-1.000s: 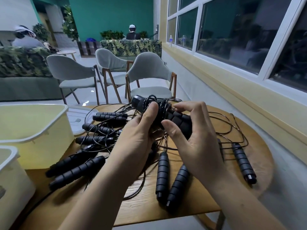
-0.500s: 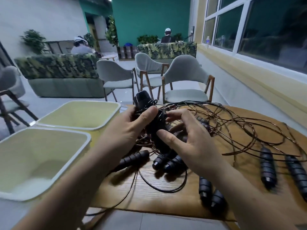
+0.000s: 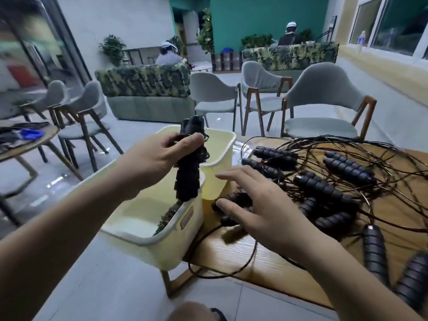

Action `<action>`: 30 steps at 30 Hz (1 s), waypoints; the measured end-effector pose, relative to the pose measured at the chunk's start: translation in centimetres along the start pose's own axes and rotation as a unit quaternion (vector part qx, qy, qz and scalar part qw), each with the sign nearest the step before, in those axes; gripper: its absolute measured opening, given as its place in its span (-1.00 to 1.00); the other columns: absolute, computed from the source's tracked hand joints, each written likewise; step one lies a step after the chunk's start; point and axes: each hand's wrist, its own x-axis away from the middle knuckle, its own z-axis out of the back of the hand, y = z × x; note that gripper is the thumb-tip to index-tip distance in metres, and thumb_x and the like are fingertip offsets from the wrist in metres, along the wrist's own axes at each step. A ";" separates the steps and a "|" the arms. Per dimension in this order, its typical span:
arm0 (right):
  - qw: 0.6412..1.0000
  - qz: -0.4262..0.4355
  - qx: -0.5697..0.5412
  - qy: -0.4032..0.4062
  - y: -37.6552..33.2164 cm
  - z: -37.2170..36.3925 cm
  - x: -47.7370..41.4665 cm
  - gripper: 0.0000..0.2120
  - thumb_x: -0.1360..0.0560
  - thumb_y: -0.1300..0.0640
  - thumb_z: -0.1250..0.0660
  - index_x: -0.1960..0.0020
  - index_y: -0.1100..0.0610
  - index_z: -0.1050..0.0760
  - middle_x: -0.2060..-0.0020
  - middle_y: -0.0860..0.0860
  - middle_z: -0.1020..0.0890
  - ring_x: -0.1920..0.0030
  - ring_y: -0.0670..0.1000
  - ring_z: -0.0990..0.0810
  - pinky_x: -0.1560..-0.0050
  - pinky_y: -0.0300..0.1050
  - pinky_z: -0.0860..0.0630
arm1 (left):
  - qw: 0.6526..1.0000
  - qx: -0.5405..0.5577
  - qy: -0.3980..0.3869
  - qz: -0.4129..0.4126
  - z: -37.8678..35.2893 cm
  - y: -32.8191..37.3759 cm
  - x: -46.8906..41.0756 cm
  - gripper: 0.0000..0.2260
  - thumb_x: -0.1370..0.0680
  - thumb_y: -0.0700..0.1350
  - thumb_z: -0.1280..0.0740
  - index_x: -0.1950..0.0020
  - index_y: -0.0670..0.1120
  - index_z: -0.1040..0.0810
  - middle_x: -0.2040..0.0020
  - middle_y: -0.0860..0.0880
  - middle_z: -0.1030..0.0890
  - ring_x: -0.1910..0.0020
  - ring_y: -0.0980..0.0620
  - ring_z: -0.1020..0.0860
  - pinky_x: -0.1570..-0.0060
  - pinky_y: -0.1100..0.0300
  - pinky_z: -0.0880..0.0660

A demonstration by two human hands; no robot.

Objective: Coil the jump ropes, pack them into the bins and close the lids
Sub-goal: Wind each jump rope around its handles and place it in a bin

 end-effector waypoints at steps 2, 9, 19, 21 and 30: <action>1.000 0.020 0.009 -0.016 -0.1 -1.5 -0.7 -0.53 -0.67 -0.14 -0.36 -0.56 -0.12 -0.44 -0.45 -0.24 -0.46 -0.47 -0.19 -0.41 -0.50 -0.11 -0.40 | 0.999 -0.016 -0.001 0.028 1.6 -1.3 0.0 -0.58 -0.58 0.28 -0.27 -0.11 -0.02 -0.67 0.24 0.26 -0.70 0.31 0.36 -0.60 0.36 0.48 -0.40; 0.995 0.062 0.058 -0.044 0.2 -4.3 -2.0 -0.47 -0.66 -0.30 -0.17 -0.58 -0.19 -0.44 -0.57 -0.17 -0.41 -0.59 -0.12 -0.29 -0.57 0.01 -0.30 | 0.972 -0.193 -0.054 0.126 4.3 -5.2 -1.0 -0.45 -0.42 0.51 -0.33 -0.01 0.06 -0.65 0.16 0.08 -0.71 0.06 0.07 -0.65 0.09 0.12 -0.50; 0.995 0.084 0.062 -0.005 1.0 -6.1 -2.5 -0.60 -0.70 -0.18 -0.20 -0.49 -0.18 -0.56 -0.52 -0.15 -0.51 -0.62 -0.08 -0.33 -0.51 0.14 -0.37 | 0.907 -0.383 -0.142 0.101 5.0 -7.1 -0.9 -0.58 -0.49 0.40 -0.44 0.00 0.06 -0.60 0.12 0.06 -0.67 0.12 0.08 -0.60 0.17 0.18 -0.48; 0.995 0.084 0.057 -0.001 1.1 -6.0 -2.4 -0.59 -0.70 -0.17 -0.18 -0.49 -0.19 -0.56 -0.52 -0.16 -0.51 -0.62 -0.10 -0.32 -0.53 0.13 -0.37 | 0.895 -0.406 -0.157 0.101 5.0 -8.4 -0.9 -0.55 -0.48 0.37 -0.48 0.07 -0.02 -0.62 0.16 -0.01 -0.68 0.14 0.00 -0.61 0.22 0.14 -0.44; 0.995 0.089 0.036 -0.006 1.6 -6.2 -2.5 -0.56 -0.68 -0.10 -0.18 -0.52 -0.19 -0.54 -0.51 -0.17 -0.49 -0.63 -0.09 -0.31 -0.51 0.24 -0.39 | 0.840 -0.456 -0.219 0.195 2.8 -13.4 -2.2 -0.26 -0.36 0.53 -0.45 0.15 -0.21 -0.60 0.41 -0.05 -0.59 0.41 -0.09 -0.59 0.40 0.20 -0.39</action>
